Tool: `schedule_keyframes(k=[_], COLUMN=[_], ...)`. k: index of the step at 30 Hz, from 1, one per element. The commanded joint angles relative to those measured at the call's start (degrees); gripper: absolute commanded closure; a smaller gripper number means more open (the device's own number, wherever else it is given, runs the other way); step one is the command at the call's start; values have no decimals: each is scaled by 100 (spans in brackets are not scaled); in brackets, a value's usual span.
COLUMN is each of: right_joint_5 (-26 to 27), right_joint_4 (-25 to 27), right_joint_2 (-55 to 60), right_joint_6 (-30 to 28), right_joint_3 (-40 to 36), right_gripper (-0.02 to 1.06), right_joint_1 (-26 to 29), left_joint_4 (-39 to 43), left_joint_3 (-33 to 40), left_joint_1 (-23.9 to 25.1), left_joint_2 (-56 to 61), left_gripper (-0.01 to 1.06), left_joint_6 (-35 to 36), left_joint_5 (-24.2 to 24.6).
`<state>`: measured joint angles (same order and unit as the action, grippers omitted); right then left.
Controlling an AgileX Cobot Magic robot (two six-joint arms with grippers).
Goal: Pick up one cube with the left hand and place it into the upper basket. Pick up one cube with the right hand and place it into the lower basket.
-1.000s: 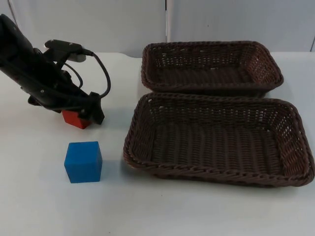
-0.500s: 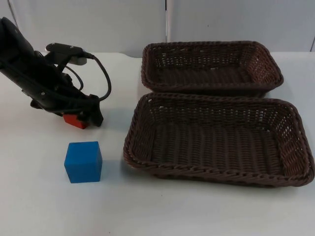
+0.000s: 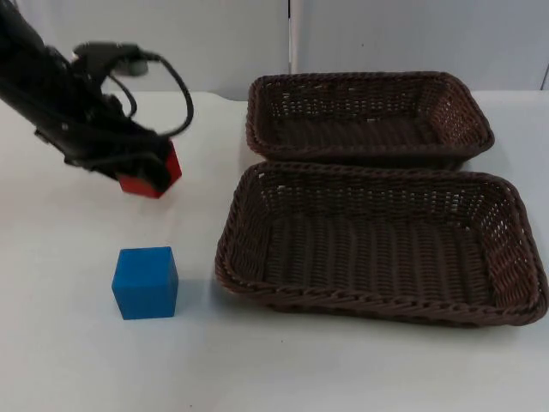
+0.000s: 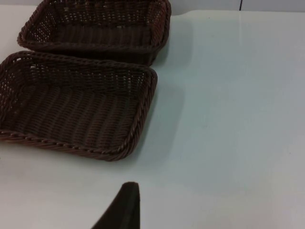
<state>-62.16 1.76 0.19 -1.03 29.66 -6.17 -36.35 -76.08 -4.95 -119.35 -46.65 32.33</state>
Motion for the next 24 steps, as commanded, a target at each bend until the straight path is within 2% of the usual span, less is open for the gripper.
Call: schedule_keyframes(k=[1,11,24], right_joint_5=[39,39,39], right_joint_4=[-9,-9,-9], right_joint_2=[-19,-19,-19], right_joint_6=[9,9,9], right_joint_3=[-18,-18,-18], right_gripper=[-1,-1,-1], right_joint_1=[41,41,41], left_joint_4=[-73,-61,-68], left_joint_3=[-21,-21,-21], left_joint_1=[-25,-25,-25], left_joint_2=[260,1308,2005], left_gripper=[105,105,105], left_joint_6=[137,363,518], left_joint_5=[158,714,827])
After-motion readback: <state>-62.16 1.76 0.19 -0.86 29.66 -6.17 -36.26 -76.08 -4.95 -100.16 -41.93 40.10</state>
